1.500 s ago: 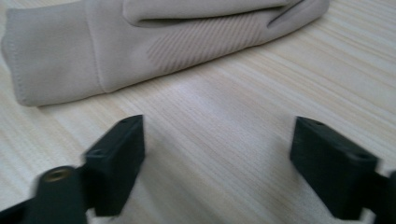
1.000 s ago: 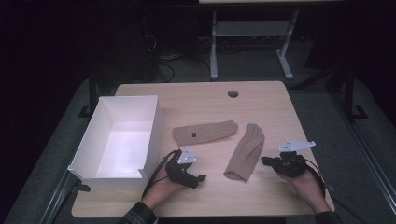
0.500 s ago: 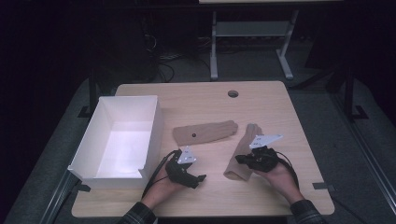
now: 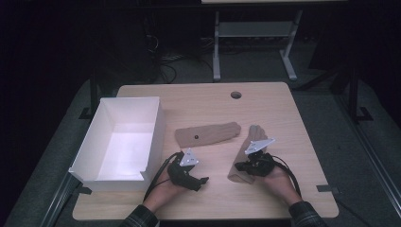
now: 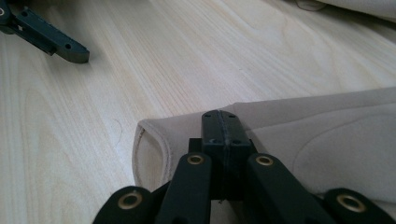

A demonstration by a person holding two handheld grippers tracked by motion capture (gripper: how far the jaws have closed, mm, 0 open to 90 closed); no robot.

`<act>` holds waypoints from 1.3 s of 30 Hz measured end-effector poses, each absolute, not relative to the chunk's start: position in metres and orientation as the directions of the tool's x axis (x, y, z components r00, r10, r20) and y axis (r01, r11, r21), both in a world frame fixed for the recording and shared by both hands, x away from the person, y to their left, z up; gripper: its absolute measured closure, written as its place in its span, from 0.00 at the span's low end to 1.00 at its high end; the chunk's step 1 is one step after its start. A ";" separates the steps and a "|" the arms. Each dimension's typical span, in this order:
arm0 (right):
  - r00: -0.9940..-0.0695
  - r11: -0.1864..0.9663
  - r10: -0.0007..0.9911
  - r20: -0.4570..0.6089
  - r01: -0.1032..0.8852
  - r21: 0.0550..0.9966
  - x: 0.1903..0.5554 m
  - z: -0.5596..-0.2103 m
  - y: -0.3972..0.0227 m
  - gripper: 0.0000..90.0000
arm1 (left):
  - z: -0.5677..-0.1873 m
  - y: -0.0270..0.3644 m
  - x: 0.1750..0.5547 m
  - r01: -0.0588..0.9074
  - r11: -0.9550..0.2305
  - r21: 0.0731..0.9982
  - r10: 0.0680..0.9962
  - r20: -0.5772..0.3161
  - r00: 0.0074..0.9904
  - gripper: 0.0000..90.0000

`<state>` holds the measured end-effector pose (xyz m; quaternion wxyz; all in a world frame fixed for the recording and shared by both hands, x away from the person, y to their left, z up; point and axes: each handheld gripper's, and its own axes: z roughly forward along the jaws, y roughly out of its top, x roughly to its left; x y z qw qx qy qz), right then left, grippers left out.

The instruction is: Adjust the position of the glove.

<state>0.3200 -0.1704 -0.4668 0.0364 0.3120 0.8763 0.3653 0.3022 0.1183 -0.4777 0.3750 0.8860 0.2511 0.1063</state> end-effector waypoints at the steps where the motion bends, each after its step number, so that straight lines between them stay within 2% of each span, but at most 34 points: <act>1: -0.806 0.542 0.570 0.160 0.514 0.665 0.320 -0.467 -0.171 1.00 | -0.478 0.118 0.302 0.365 -0.592 0.719 0.525 0.001 0.851 0.14; 25: -0.806 0.562 0.568 0.164 0.526 0.639 0.278 -0.463 -0.207 1.00 | -0.477 0.119 0.301 0.366 -0.595 0.715 0.528 0.004 0.849 0.14; 32: -0.778 0.502 0.616 0.128 0.512 0.697 0.296 -0.449 -0.219 1.00 | -0.478 0.119 0.301 0.369 -0.590 0.718 0.531 0.001 0.847 0.14; 39: -0.751 0.478 0.651 0.111 0.518 0.709 0.318 -0.448 -0.224 1.00 | -0.478 0.119 0.301 0.371 -0.589 0.718 0.532 -0.001 0.847 0.14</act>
